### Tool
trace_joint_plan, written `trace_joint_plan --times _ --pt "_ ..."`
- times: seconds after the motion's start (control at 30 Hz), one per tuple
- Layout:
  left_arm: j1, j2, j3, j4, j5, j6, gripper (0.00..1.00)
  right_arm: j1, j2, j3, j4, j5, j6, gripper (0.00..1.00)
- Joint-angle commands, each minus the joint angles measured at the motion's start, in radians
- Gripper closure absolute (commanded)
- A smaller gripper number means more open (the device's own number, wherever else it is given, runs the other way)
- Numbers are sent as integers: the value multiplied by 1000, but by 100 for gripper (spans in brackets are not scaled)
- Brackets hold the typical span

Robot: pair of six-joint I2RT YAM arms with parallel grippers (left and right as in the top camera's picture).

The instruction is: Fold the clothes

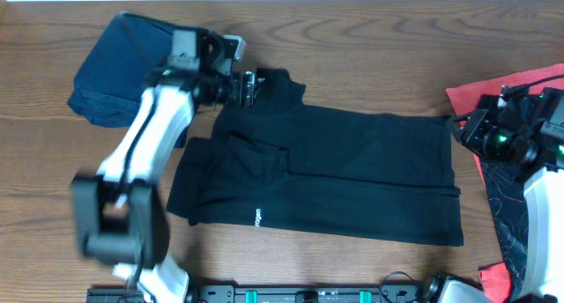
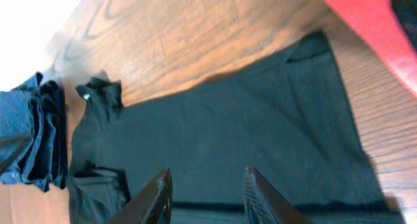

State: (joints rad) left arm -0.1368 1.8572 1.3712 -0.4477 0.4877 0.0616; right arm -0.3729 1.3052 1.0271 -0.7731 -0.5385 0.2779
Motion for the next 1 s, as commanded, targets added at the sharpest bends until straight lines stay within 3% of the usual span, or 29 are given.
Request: trace_joint_plan --times 0.0,0.27,0.43,0.63,0.73,0.97 --pt "3 149 103 50 -14 33 24 34 24 13 -20 -26 -25 66" --pt "3 328 183 245 -55 58 24 34 29 12 -107 41 -33 66" --pt "2 358 183 278 -51 58 36 34 29 12 -117 92 -32 66" --pt "2 394 182 300 36 57 41 34 29 12 -105 95 -32 66" --pt "2 396 182 301 37 52 52 34 29 12 -106 110 -31 66" --pt "5 391 182 343 163 31 91 34 29 12 -108 124 -32 66"
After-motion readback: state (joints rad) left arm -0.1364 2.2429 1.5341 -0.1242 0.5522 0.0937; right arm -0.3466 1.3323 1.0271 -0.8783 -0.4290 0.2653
